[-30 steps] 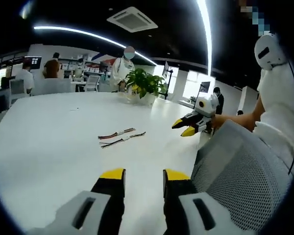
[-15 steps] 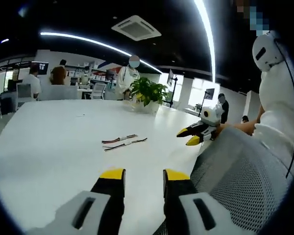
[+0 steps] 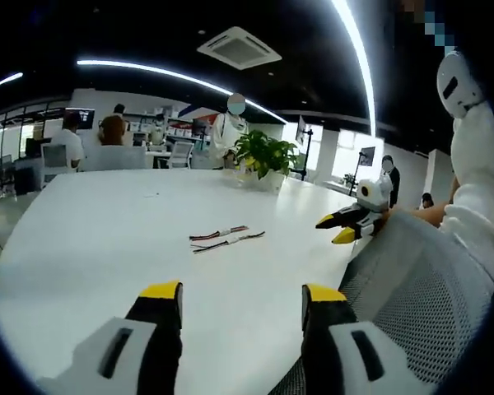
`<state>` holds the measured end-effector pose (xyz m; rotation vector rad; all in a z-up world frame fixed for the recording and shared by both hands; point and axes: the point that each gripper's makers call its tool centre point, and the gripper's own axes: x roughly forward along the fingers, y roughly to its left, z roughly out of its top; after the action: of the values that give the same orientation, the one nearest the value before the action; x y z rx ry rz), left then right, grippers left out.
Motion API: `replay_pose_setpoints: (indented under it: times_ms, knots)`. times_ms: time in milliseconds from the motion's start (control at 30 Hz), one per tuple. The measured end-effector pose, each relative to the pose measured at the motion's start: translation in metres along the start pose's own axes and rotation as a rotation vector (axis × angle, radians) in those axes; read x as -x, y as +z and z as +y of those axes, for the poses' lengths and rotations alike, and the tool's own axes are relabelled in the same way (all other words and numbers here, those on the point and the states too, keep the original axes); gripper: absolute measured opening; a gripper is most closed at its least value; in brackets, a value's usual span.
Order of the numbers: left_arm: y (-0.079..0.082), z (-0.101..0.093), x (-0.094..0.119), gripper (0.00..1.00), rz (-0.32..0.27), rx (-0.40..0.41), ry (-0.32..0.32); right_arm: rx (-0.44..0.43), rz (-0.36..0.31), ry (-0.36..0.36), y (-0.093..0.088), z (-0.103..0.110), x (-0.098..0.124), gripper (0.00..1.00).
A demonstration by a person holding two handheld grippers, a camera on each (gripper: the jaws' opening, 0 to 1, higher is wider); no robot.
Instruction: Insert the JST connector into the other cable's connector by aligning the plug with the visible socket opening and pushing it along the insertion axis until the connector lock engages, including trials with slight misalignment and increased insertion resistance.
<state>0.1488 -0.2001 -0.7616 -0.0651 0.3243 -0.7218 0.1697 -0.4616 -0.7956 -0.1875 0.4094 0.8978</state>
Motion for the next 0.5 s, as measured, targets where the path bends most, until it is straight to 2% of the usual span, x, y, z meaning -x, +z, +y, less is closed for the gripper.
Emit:
replay_pose_setpoints:
  times_ms: [100, 500]
  knots:
    - [-0.001, 0.005, 0.000, 0.67, 0.004, 0.004, 0.024, -0.003, 0.005, -0.006, -0.001, -0.001, 0.000, 0.45]
    - [-0.004, 0.014, 0.001, 0.83, 0.007, 0.033, 0.071, -0.017, 0.011, -0.042, -0.004, -0.008, 0.001, 0.62]
